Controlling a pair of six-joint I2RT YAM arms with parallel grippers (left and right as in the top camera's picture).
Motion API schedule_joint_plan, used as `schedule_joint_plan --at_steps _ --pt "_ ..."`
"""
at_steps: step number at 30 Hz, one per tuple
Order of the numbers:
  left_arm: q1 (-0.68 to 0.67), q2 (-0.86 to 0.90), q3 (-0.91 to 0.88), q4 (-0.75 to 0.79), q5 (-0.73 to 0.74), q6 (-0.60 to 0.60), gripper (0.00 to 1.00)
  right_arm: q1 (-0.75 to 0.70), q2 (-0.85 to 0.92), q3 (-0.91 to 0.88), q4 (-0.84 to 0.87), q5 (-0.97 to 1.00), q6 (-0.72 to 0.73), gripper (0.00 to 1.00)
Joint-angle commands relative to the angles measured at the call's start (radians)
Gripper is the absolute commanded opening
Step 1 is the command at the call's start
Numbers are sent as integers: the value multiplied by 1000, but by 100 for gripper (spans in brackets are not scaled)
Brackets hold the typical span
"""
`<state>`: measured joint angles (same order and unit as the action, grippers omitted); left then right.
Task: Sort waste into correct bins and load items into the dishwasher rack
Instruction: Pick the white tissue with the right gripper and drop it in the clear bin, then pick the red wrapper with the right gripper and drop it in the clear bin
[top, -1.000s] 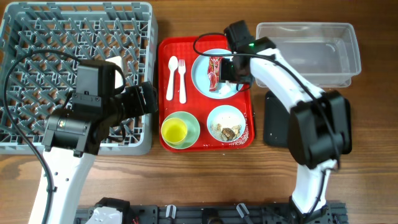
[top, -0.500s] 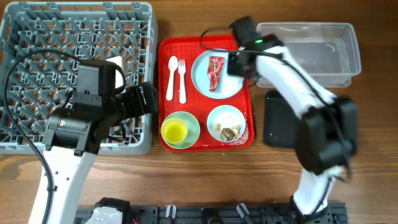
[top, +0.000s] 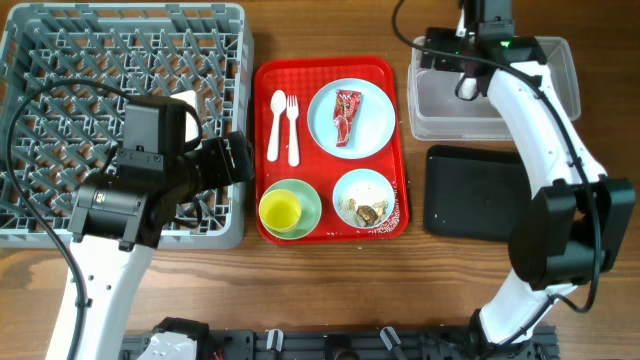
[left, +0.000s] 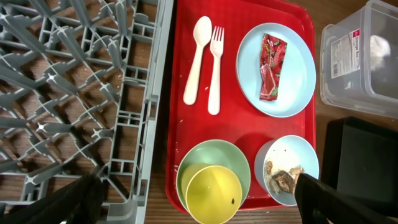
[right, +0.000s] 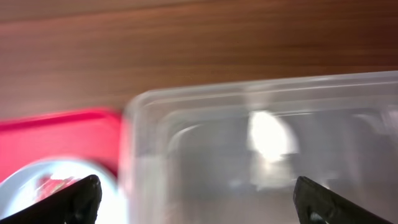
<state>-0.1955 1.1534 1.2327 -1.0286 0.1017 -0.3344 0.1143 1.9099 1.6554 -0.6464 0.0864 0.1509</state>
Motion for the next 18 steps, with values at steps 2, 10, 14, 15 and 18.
schedule_joint_plan --at_steps 2,10,14,15,18 --pt "-5 5 15 2 -6 20 100 90 -78 5 -64 -331 -39 90" --pt "-5 5 15 2 -6 20 100 328 109 -30 -46 5 194 67" --pt "-5 5 15 2 -6 20 100 346 226 -30 -1 3 288 65" --pt "-5 5 15 2 -6 20 100 346 244 -30 -3 2 316 63" --pt "-5 5 15 2 -6 20 100 346 288 -30 -4 -47 346 49"
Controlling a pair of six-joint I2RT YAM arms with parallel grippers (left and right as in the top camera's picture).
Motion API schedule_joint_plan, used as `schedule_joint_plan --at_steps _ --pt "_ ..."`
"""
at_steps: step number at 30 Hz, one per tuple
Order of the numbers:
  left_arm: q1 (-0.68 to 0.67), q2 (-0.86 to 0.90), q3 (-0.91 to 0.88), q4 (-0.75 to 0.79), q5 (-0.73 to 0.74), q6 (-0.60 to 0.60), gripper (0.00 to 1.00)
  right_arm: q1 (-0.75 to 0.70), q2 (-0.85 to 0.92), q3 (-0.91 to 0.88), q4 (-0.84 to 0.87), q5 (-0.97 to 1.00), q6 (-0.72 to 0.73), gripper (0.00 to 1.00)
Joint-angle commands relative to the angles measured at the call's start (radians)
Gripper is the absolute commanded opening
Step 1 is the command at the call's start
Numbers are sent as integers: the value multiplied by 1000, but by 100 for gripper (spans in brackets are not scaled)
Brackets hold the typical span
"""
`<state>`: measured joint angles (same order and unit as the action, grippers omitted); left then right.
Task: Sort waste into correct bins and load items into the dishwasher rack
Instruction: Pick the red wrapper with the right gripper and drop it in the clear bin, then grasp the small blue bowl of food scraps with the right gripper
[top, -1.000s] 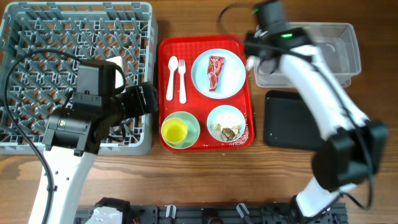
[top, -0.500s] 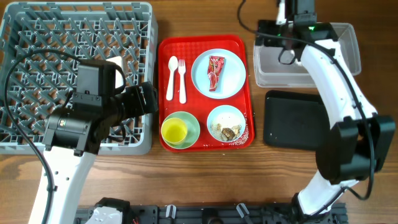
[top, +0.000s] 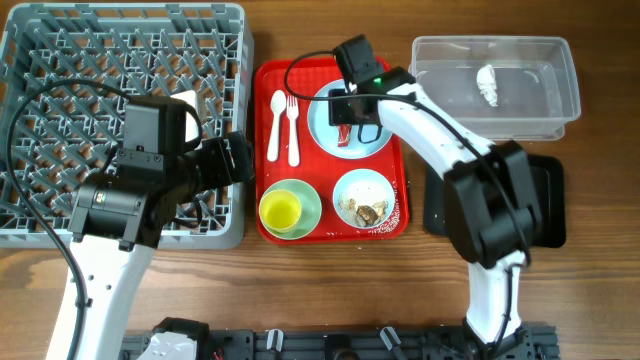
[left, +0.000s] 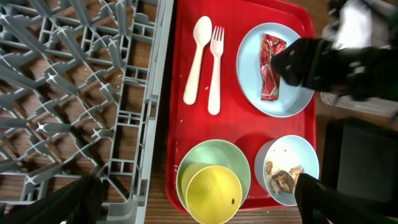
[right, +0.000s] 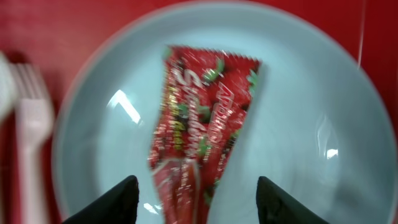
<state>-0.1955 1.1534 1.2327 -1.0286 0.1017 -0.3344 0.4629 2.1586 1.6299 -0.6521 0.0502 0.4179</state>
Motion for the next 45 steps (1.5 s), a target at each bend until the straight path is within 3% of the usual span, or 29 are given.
schedule_joint_plan --at_steps 1,3,5,11,17,23,25,27,33,37,40,43,45 --pt "-5 5 15 2 -6 20 100 -2 45 -5 2 -37 79 43" --pt "-5 5 15 2 -6 20 100 -2 51 -5 1 -63 79 27" --pt "-5 5 15 2 -6 20 100 -4 42 -2 -5 -63 79 4" --pt "-5 5 15 2 -6 20 100 -43 -100 20 -14 -58 35 4" --pt "-5 5 15 2 -6 20 100 -189 -300 20 13 68 -23 4" --pt "-5 5 15 3 -6 20 100 -387 -236 -4 -33 99 -80 6" --pt "-5 5 15 -8 7 6 100 -417 -219 -4 -51 34 -150 42" --pt "-5 5 15 -32 21 5 100 -424 -243 14 -108 -54 -179 52" --pt "-5 5 15 -12 21 5 100 -336 -467 22 -232 -272 -184 57" --pt "-5 5 15 -13 21 6 100 -205 -510 21 -361 -347 -203 55" --pt "-4 -11 17 -23 20 9 100 -36 -503 -17 -401 -332 -204 54" --pt "24 -64 34 -5 8 -18 100 92 -494 -61 -415 -113 -77 52" --pt "53 -108 37 -8 9 -17 100 97 -493 -100 -415 -95 -55 43"
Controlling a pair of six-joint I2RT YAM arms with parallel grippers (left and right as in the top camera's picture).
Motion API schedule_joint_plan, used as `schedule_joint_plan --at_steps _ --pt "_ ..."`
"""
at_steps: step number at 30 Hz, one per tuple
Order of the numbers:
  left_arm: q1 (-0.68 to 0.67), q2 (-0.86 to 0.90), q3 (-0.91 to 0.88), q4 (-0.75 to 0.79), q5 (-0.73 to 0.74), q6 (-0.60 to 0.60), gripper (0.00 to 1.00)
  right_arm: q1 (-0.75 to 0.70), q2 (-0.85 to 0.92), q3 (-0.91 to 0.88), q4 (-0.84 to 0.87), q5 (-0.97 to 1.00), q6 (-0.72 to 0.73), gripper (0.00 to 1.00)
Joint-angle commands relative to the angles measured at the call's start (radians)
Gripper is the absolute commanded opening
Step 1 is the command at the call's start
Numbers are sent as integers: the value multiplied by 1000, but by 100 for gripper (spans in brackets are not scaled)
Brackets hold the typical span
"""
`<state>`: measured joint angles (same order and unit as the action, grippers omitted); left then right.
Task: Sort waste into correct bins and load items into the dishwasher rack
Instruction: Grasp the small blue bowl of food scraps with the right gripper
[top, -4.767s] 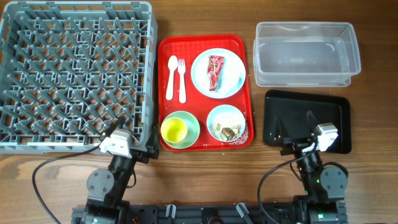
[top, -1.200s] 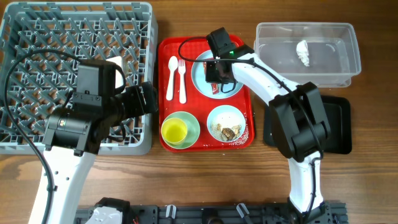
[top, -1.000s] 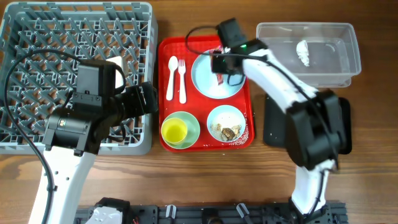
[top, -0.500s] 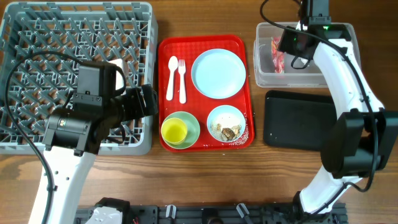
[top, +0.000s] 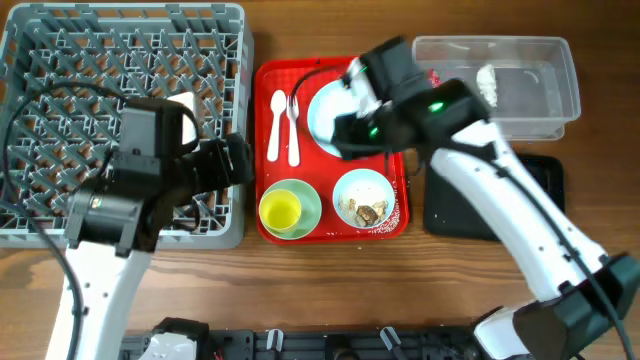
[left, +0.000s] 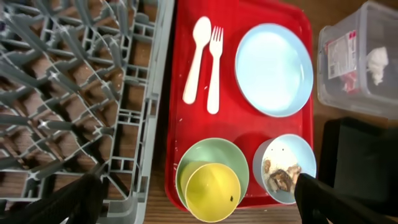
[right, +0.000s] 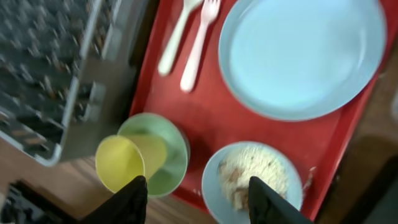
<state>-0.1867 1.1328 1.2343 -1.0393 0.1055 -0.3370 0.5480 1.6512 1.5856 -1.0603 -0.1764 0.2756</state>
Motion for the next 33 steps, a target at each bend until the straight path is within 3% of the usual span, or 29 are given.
schedule_joint_plan --at_steps 1,4,7,13,16,22,25,26,27,30,33 --pt "58 -108 35 -2 5 -14 100 2 14 -79 -8 130 94 43" --pt "101 -175 35 -32 5 -14 100 -55 15 -196 13 81 90 43" --pt "120 -218 35 -47 5 -14 100 -70 15 -305 88 -120 -23 44" --pt "121 -222 35 -57 5 -14 100 34 24 -414 263 -63 90 43" --pt "121 -208 35 -81 5 -14 100 65 81 -415 302 34 161 38" --pt "121 -196 35 -110 5 -14 100 83 192 -415 323 34 172 28" --pt "121 -196 35 -109 5 -14 100 84 196 -414 310 42 180 11" --pt "121 -196 35 -109 5 -14 100 84 196 -414 307 55 194 11" --pt "121 -196 35 -109 5 -14 100 83 195 -414 307 57 196 11" --pt "121 -196 35 -110 5 -14 100 83 164 -401 296 49 171 29" --pt "121 -196 35 -110 5 -14 100 83 79 -391 282 45 168 35"
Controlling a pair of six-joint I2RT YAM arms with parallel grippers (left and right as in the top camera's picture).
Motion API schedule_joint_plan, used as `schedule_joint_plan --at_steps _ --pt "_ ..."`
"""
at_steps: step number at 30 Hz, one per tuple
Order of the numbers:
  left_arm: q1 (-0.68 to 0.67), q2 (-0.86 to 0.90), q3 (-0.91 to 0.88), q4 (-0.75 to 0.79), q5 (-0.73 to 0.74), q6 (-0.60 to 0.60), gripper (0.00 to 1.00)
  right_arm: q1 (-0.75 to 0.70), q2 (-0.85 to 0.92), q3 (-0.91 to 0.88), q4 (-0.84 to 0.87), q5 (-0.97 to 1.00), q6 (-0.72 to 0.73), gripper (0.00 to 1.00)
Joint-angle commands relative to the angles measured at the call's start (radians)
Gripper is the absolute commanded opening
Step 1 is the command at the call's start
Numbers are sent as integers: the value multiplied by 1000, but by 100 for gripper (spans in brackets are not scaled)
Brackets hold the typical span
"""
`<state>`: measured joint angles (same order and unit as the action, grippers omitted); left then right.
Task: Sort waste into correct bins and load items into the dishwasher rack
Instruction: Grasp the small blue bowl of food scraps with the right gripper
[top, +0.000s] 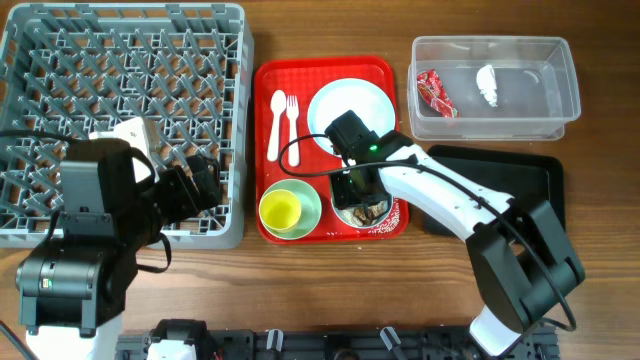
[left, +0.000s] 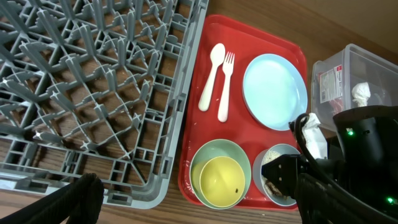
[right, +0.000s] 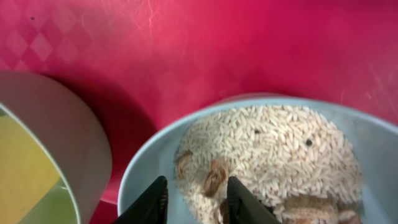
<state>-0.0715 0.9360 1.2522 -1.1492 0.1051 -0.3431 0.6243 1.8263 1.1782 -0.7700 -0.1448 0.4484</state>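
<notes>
My right gripper (top: 358, 195) (right: 196, 200) is down inside the small blue bowl (right: 273, 155) of rice and scraps on the red tray (top: 300, 75). It is open, with its jaws narrowly apart on either side of a brown scrap (right: 213, 177). The yellow cup (top: 280, 210) sits in the green bowl (top: 308, 200) beside it. A white spoon (top: 276, 125), a fork (top: 292, 125) and a bare pale blue plate (top: 350, 112) also lie on the tray. My left gripper (top: 190, 180) (left: 196, 190) hangs wide open over the front right corner of the grey rack (top: 120, 60).
A clear bin (top: 490, 42) at the back right holds a red wrapper (top: 435, 92) and a crumpled white tissue (top: 486, 85). A black bin (top: 530, 175) lies in front of it, and my right arm crosses its left part.
My right gripper was high above the tray with its jaws wider; now it is low in the food bowl with them narrowed. My left arm has drawn back toward the front left.
My right gripper was over the clear bin, which held the tissue, while the wrapper lay on the plate. Then it stood open over the wrapper. Then the wrapper was in the clear bin, the plate bare and the gripper above the tray. Now it is in the rice bowl.
</notes>
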Motion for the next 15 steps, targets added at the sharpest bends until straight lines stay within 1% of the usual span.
schedule_joint_plan --at_steps 1,5,8,11,13,14,15 --pt "5 1 17 0 5 -8 100 7 -123 16 -9 14 -5 37" --pt "5 1 17 1 5 -8 100 33 -130 8 -3 18 -8 38" --pt "5 1 17 1 6 -8 100 72 -82 5 4 34 -4 38" --pt "5 1 17 0 6 -8 100 79 -13 5 16 53 23 37" --pt "5 1 17 0 6 -8 100 79 29 5 14 87 52 29" --pt "5 1 17 -1 6 -8 100 79 37 5 14 89 52 20" --pt "5 1 17 -2 6 -8 100 79 40 5 13 86 53 13"
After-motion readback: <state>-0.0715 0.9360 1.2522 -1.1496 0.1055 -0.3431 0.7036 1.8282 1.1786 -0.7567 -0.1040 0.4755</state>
